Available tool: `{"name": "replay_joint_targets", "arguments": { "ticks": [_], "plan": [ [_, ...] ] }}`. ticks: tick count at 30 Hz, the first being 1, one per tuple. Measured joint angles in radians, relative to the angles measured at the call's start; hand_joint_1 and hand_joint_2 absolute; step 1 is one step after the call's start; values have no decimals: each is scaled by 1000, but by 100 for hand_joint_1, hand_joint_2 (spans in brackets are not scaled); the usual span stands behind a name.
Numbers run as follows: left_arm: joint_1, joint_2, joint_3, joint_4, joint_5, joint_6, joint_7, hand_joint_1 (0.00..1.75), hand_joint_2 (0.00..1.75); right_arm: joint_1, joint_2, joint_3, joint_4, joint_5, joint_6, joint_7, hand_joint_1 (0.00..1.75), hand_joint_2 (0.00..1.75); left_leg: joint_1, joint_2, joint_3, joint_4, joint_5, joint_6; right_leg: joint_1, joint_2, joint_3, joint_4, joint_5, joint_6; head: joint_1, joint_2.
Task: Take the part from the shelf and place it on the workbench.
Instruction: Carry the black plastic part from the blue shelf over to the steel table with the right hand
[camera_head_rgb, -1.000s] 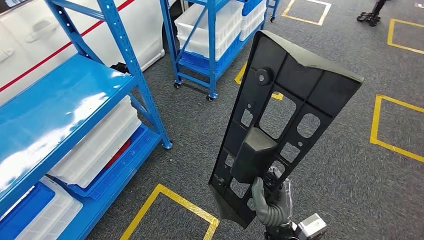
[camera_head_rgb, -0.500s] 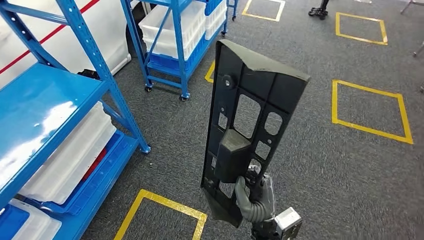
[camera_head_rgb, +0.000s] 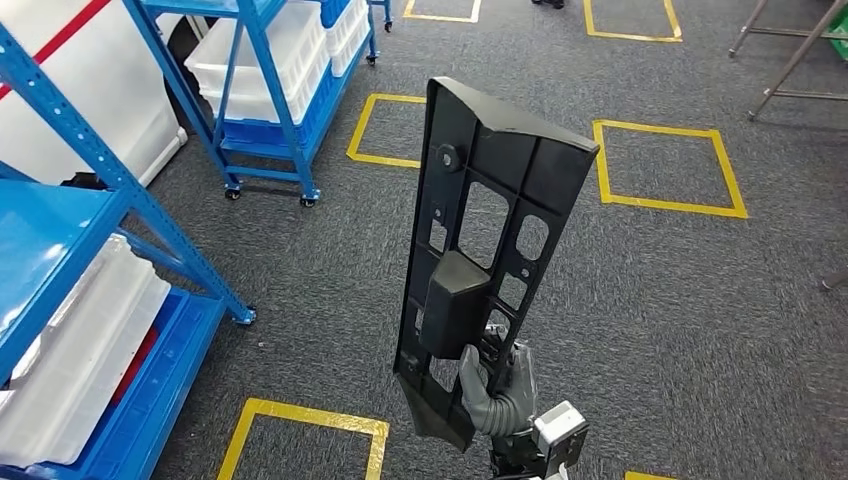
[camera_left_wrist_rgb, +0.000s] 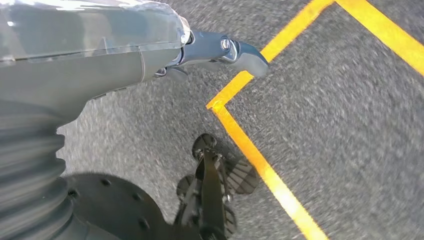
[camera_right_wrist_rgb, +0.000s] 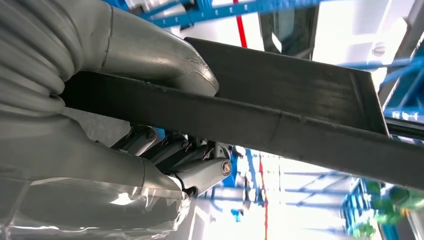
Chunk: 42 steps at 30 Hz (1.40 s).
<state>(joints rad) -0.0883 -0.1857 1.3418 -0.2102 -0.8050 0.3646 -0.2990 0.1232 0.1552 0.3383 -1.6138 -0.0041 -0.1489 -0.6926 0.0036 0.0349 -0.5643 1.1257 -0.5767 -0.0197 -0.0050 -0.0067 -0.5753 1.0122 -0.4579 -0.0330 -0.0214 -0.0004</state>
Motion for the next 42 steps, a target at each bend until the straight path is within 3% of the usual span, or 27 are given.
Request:
{"name": "replay_joint_targets", "arguments": {
  "ticks": [2,3,4,5,7,9,11,13,15,16,18,19,20,22,24,25,27,29,31,33,34,36,38,40,42],
  "plan": [
    [5,-1,1,0,0,2,-1,0,175,1,-2,1,0,-1,-1,0,175,175,2,-24,-58,128,-53,-2,1,27,-5,2,3,-4,0,0],
    [7,-1,2,0,0,3,-2,0,175,2,-3,1,0,-2,-2,0,175,175,2,-27,-72,157,-54,-2,2,43,-7,3,4,-4,0,0],
    [8,-2,2,0,0,5,-3,0,175,4,-4,1,0,-3,-3,0,175,175,2,-29,-69,148,-35,-1,2,58,-8,6,5,-4,0,0],
    [8,-3,2,0,-1,7,-4,0,175,5,-5,1,-1,-4,-5,0,175,175,3,-35,-48,100,0,1,2,73,-8,8,5,-3,0,0],
    [10,-4,2,0,-2,12,-7,0,175,5,-7,1,-2,-10,-8,0,175,175,7,-80,9,-33,66,6,2,101,-10,14,5,2,0,0],
    [11,-6,2,0,-3,16,-9,0,175,6,-9,1,-4,-13,-9,0,175,175,8,-115,38,-106,85,11,1,126,-19,18,10,15,0,0],
    [10,-9,2,0,-3,21,-10,0,175,7,-13,0,-5,-13,-9,0,175,175,6,-102,41,-116,85,19,-3,148,-29,15,19,31,0,0],
    [10,-13,2,0,-5,28,-10,0,175,8,-17,-1,-8,-11,-9,0,175,175,7,-76,43,-127,96,34,-1,113,-42,33,7,40,1,0],
    [12,-16,2,0,-7,31,-9,0,175,6,-20,-1,-12,-10,-11,0,175,175,5,-45,41,-135,103,45,1,45,-85,122,-48,45,1,0],
    [14,-17,2,0,-8,31,-9,0,175,5,-21,-1,-12,-10,-11,0,175,175,3,-30,39,-135,103,48,-1,27,-116,187,-82,48,1,0],
    [16,-18,3,0,-10,33,-8,0,175,7,-24,-2,-12,-10,-13,0,175,175,1,1,36,-135,103,49,-7,17,-159,285,-117,55,1,0],
    [16,-18,3,0,-10,35,-6,0,175,8,-25,-2,-14,-9,-14,0,175,175,0,15,36,-134,102,49,-9,14,-156,286,-108,57,1,0],
    [16,-19,3,0,-12,39,-4,0,175,9,-27,-2,-17,-8,-15,0,175,175,0,29,36,-133,101,48,-11,6,-130,245,-83,59,1,0],
    [15,-22,3,0,-14,50,1,0,175,9,-29,-3,-28,-6,-15,0,175,175,-2,53,39,-131,97,41,-8,-37,-49,105,-28,56,1,0],
    [15,-26,2,0,-17,61,3,0,175,8,-31,-4,-42,-2,-14,0,175,175,-7,72,41,-127,92,32,0,-68,-4,20,-9,46,1,0],
    [15,-27,2,0,-19,66,2,0,175,9,-32,-5,-48,0,-14,0,175,175,-9,82,43,-127,90,26,4,-67,-4,13,-11,41,1,0],
    [12,-29,3,0,-23,76,-2,0,175,10,-35,-9,-60,8,-18,0,175,175,-8,93,48,-126,85,16,2,-42,-6,7,-5,30,1,0],
    [10,-30,3,0,-27,79,-6,0,175,11,-36,-12,-71,21,-36,0,175,175,-2,51,34,-84,52,7,-3,-19,-4,-1,2,17,1,0],
    [11,-30,2,0,-31,72,-7,0,175,14,-38,-15,-78,30,-56,0,175,175,2,-8,-18,36,-15,2,-5,5,-5,-3,7,8,0,0],
    [13,-30,2,0,-33,58,-10,0,175,24,-42,-17,-83,31,-67,0,175,175,4,-26,-73,152,-56,-1,-3,33,-8,-2,9,6,0,0],
    [14,-30,2,0,-35,50,-12,0,175,30,-46,-19,-87,32,-70,0,175,175,4,-28,-80,164,-47,-2,-3,48,-9,0,9,6,0,0],
    [14,-29,1,0,-42,34,-16,0,175,39,-56,-21,-92,41,-74,0,175,175,8,-40,-41,74,20,0,-4,78,-9,6,9,9,0,0],
    [14,-27,-1,0,-51,21,-23,0,175,41,-66,-24,-96,58,-78,0,175,175,14,-88,15,-54,73,3,-4,106,-13,15,8,17,0,0],
    [14,-26,-3,0,-58,12,-31,0,175,44,-75,-30,-100,74,-84,0,175,175,13,-117,34,-105,81,9,-6,129,-23,19,11,33,0,0],
    [12,-24,-7,0,-60,6,-38,0,175,50,-83,-38,-104,81,-86,0,175,175,11,-98,35,-111,87,21,-10,146,-31,17,18,48,1,0]
  ]
}}
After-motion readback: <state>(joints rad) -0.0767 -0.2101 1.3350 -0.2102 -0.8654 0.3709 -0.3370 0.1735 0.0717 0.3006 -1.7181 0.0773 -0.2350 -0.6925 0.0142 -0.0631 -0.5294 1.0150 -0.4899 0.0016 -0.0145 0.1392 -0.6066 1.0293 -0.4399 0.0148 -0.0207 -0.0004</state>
